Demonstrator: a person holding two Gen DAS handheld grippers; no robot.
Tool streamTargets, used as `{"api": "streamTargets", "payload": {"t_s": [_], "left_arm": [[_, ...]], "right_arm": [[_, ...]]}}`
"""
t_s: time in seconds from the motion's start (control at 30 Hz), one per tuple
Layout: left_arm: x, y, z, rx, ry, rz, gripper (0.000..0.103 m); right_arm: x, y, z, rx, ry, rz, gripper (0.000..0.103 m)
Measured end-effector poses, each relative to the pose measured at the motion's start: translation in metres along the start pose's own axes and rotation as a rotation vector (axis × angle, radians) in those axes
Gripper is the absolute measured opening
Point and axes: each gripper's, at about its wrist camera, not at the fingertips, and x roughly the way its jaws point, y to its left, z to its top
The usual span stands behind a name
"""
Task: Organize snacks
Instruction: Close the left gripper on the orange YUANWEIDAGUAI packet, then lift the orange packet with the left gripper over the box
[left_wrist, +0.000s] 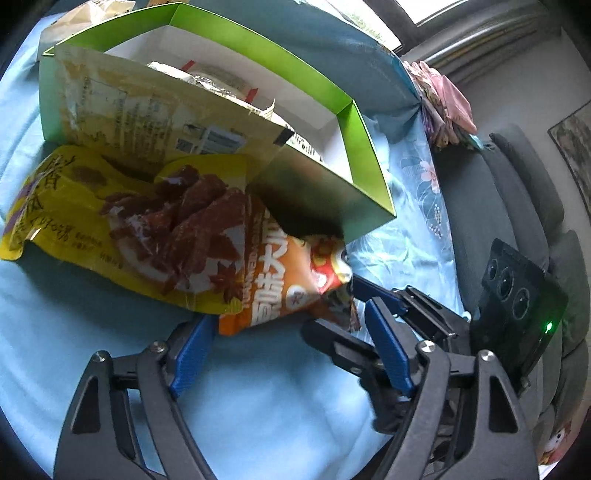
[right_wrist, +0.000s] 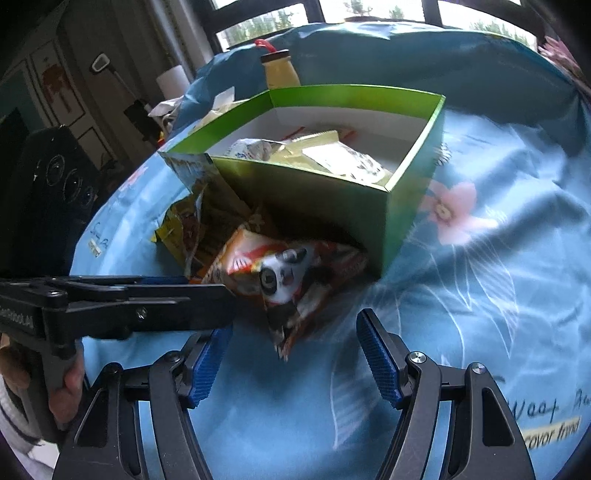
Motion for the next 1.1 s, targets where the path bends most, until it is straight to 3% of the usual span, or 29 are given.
{"api": "streamTargets", "payload": {"t_s": [0.2, 0.3, 0.4, 0.47, 0.5, 0.57, 1.1], "left_arm": [[0.001, 0.0, 0.0, -0.022, -0.003, 0.007, 0.065], [0.0, 0.003, -0.003, -0.039, -0.002, 0.008, 0.053], [0.0, 0.002, -0.006, -0.031, -0.002, 0.018, 0.048], [0.0, -0.001, -0.007, -0.018, 0.004, 0.04, 0.036], [0.0, -0.002, -0.009, -0.011, 0.009, 0.047, 0.035], [-0.001, -0.003, -0.011, -0.008, 0.014, 0.037, 0.03], [-0.022, -0.028, -0.031, 0.098, -0.002, 0.036, 0.027]], "right_arm": [[0.006, 0.001, 0.003, -0.049, 0.012, -0.011, 0.039], [0.005, -0.004, 0.0, -0.037, 0.018, 0.025, 0.03], [0.004, 0.0, -0.003, -0.067, 0.015, 0.002, 0.025], [0.0, 0.001, -0.005, -0.071, 0.01, 0.008, 0.022], [-0.002, 0.002, -0.006, -0.073, 0.009, 0.007, 0.02], [-0.007, 0.003, -0.009, -0.073, 0.001, 0.009, 0.017], [-0.047, 0.02, -0.028, -0.086, -0.061, -0.024, 0.014]]}}
